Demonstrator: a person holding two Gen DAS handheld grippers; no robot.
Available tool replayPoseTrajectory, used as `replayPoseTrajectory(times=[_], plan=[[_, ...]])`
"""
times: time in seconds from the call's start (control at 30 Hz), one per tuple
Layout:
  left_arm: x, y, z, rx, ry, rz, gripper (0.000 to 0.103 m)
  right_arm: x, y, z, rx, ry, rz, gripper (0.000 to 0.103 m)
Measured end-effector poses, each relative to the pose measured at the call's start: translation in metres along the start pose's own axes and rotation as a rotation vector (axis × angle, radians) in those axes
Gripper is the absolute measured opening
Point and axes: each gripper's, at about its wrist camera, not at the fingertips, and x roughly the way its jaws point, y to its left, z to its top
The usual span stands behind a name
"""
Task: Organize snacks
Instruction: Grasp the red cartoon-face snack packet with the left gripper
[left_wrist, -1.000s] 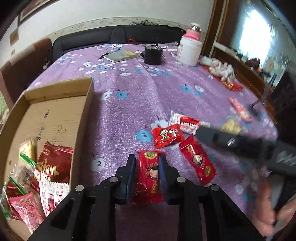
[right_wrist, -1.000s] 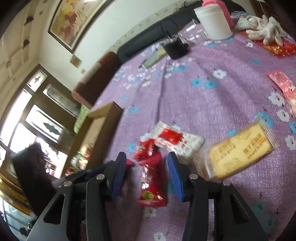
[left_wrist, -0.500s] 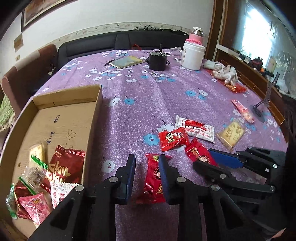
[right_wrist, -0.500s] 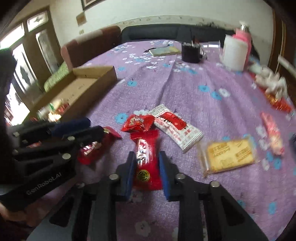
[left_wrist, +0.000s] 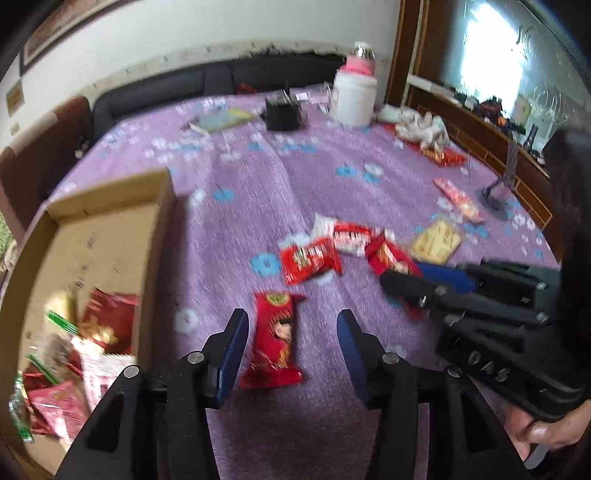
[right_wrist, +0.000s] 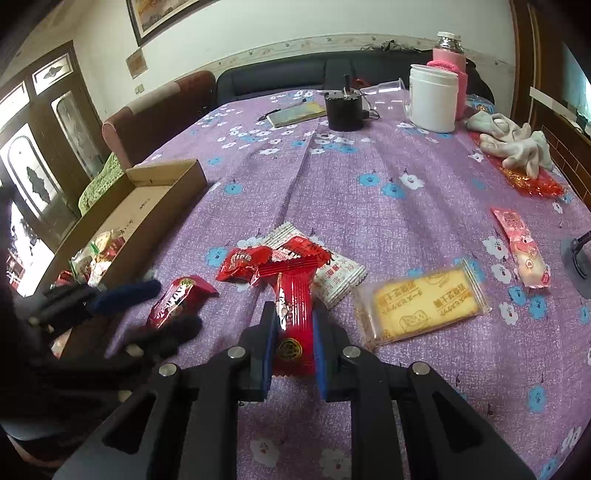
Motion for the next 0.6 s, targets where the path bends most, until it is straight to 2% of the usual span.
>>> replayPoseTrajectory(times=[0.1,0.17,0.3,0.47,0.57,0.6], plan=[[0.009,0.001,-0.001,0.005,0.023,0.036,0.041,-0.002,-0.002,0.0,0.012,-0.007,0.009,0.017],[0.009,0.001,-0.001,0.005,0.01,0.05,0.037,-0.003,-0.001,0.0,0.013,-0.008,0.016,0.017],[0.01,0.003,-0.002,0.004,-0.012,0.074,0.02,-0.004,0.002,-0.001,0.009,-0.008,0.025,0.017],[0.005,0.005,-0.001,-0.011,-0.036,0.042,0.019,-0.007,0.003,0.0,0.016,-0.027,0.034,0.017],[-0.001,0.003,0.0,0.007,-0.078,0.079,0.019,-0.01,0.002,0.0,0.023,-0.039,0.037,0.017],[-0.004,0.004,0.001,0.001,-0.086,0.07,0.019,-0.011,0.002,0.0,0.026,-0.042,0.041,0.017]])
